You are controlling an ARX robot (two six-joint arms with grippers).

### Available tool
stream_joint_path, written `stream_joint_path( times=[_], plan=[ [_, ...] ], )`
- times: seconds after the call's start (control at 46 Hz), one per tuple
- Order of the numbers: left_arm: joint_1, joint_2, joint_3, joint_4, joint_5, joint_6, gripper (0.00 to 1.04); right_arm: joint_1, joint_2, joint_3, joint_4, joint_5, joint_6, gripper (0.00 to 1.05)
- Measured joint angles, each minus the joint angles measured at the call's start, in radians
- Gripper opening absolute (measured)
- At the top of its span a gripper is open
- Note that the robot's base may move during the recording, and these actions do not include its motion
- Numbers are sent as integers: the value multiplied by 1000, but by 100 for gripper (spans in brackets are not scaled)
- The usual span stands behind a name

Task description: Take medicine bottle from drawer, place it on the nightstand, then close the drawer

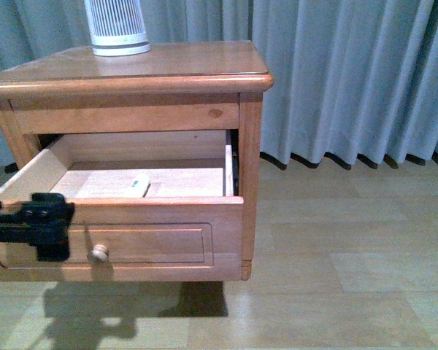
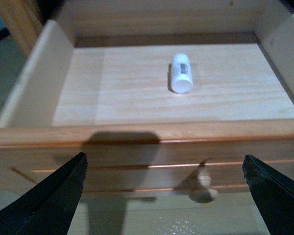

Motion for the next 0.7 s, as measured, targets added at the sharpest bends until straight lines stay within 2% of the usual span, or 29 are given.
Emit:
stream_joint_path(
  times=[0.174,0.261,0.37,0.522,0.696],
  plan=[
    [78,-201,-105,13,61,29,98,0,0,0,0,0,0,98],
    [93,-396,-188,-54,93,39,98,0,0,0,0,0,0,98],
    [84,-644,-274,-204,92,35,98,0,0,0,0,0,0,98],
    [26,-979,-336,-470,55,6,98,0,0,0,0,0,0,98],
    [15,-1093,-341,-509,47,-6,98,0,0,0,0,0,0,98]
  ],
)
